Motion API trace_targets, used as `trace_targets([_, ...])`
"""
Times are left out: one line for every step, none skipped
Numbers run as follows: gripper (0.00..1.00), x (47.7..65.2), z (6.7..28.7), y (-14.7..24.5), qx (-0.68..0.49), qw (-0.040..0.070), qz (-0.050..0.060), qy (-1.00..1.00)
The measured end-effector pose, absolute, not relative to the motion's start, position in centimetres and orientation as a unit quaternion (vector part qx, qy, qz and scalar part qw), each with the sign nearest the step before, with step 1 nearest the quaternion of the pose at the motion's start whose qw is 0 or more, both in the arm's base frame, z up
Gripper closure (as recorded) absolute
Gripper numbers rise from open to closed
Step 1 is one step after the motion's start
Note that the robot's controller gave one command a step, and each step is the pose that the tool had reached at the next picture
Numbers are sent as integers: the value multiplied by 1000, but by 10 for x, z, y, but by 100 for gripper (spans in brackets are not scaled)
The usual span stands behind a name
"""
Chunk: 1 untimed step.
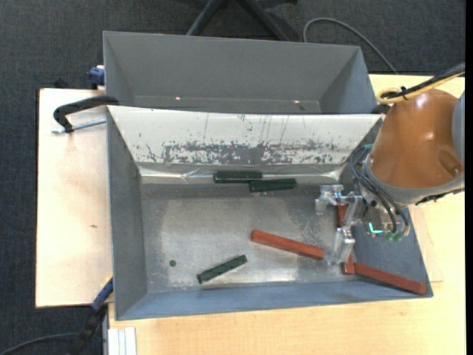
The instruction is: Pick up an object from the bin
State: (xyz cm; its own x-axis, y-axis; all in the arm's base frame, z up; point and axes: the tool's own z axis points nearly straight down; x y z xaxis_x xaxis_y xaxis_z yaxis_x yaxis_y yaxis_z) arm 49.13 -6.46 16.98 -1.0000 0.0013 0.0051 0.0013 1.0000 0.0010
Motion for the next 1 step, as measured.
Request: trace_targets([0, 501, 67, -19, 79, 3, -1, -997])
